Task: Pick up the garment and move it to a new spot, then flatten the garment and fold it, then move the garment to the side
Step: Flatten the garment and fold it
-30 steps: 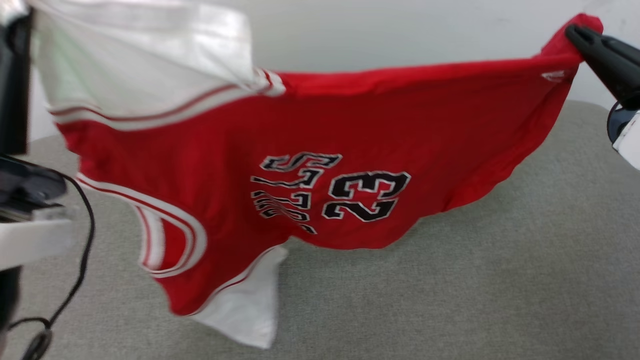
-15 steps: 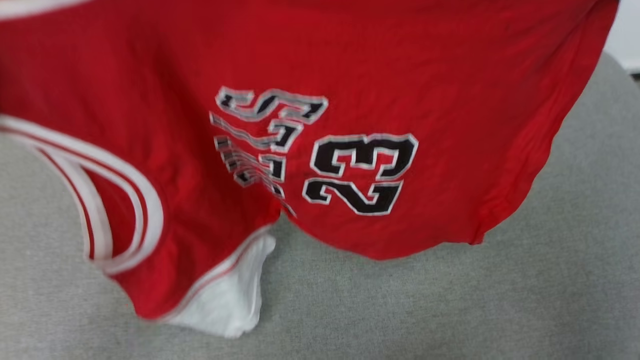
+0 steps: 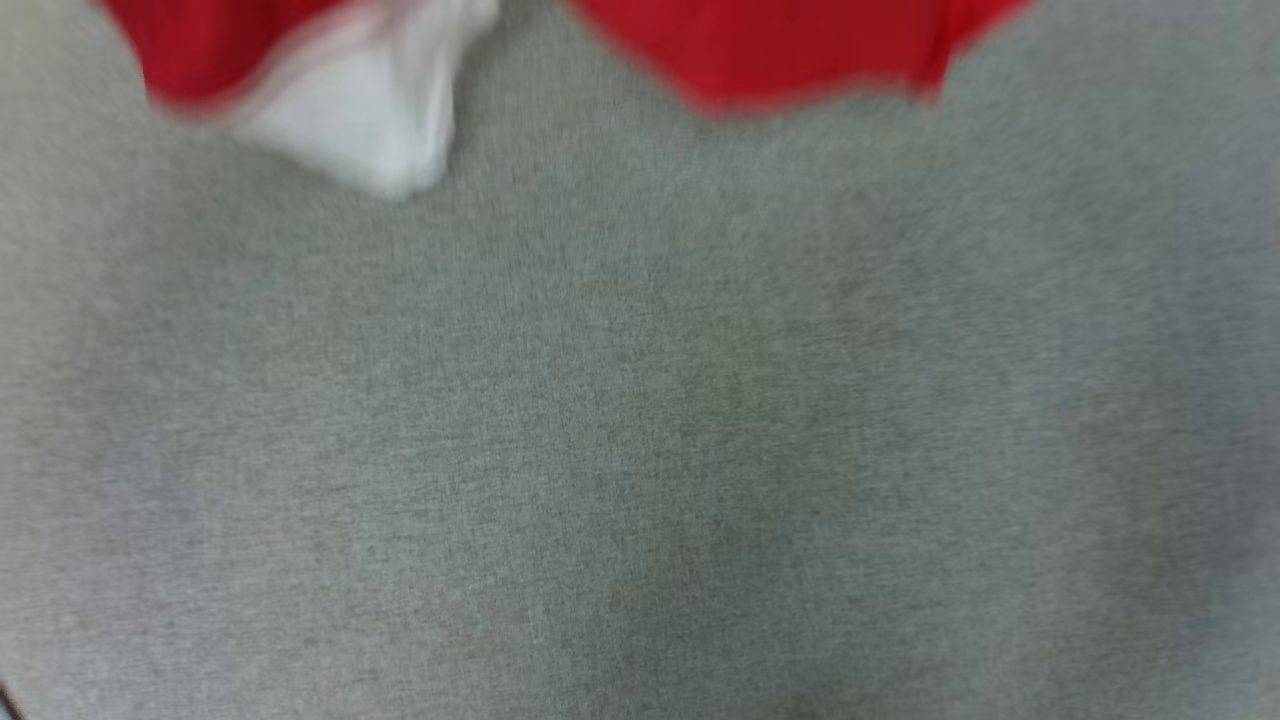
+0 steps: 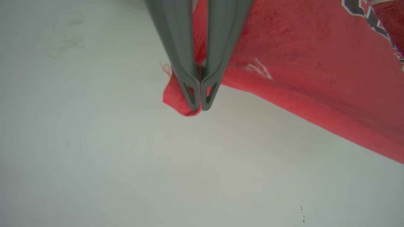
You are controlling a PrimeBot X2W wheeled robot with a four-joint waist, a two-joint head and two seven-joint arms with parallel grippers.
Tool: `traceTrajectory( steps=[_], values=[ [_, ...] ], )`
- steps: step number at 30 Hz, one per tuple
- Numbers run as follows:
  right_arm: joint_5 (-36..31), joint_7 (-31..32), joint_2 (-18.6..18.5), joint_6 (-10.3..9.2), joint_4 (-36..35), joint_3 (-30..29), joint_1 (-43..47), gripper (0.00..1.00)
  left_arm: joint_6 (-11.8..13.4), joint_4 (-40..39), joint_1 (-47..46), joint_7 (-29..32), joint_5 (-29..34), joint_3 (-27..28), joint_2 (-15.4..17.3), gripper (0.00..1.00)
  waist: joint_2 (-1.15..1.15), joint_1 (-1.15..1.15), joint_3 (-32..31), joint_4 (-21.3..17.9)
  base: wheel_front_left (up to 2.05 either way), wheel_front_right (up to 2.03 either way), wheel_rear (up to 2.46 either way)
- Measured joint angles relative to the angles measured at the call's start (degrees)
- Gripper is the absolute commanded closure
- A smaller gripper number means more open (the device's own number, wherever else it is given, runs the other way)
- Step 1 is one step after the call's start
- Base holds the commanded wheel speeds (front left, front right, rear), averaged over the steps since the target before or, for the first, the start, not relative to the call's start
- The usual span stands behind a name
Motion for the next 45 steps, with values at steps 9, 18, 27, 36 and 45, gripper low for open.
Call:
traceTrajectory(
  steps=[9, 18, 27, 36, 45],
  values=[
    [-12.10, -15.80, 0.63, 0.01, 17.47, 2.81, -16.99, 1.00, -3.42, 21.37, -18.86, -8.91, 6.58, -5.87, -5.53, 1.00, 0.00, 0.01, 8.79, 1.66, 0.00, 0.00, 0.00],
    [-18.15, -29.76, 2.40, 0.01, 30.62, 6.02, -16.81, 1.00, -5.31, 34.01, -14.63, -19.19, 6.23, -8.91, -10.71, 1.00, 0.00, 0.00, 11.93, 4.70, 0.00, 0.00, 0.00],
    [-18.30, -39.27, 4.17, 0.01, 41.68, 9.48, -3.43, 1.00, -5.95, 36.46, 7.69, -24.87, 4.86, -12.36, -15.53, 1.00, 0.00, 0.00, 8.02, 6.03, 0.00, 0.00, 0.00],
    [-10.67, -40.31, 3.04, 0.01, 44.65, 14.68, 12.04, 1.00, -4.71, 29.36, 31.14, -25.50, 3.45, -12.04, -17.77, 1.00, 0.00, -0.01, 0.33, 6.91, 0.00, 0.00, 0.00],
    [0.38, -39.29, 1.09, 0.01, 43.01, 15.84, 28.54, 1.00, -2.68, 21.64, 54.66, -24.61, 0.98, -12.54, -15.25, 1.00, 0.00, -0.02, -9.34, 7.55, 0.00, 0.00, 0.00]
  ],
)
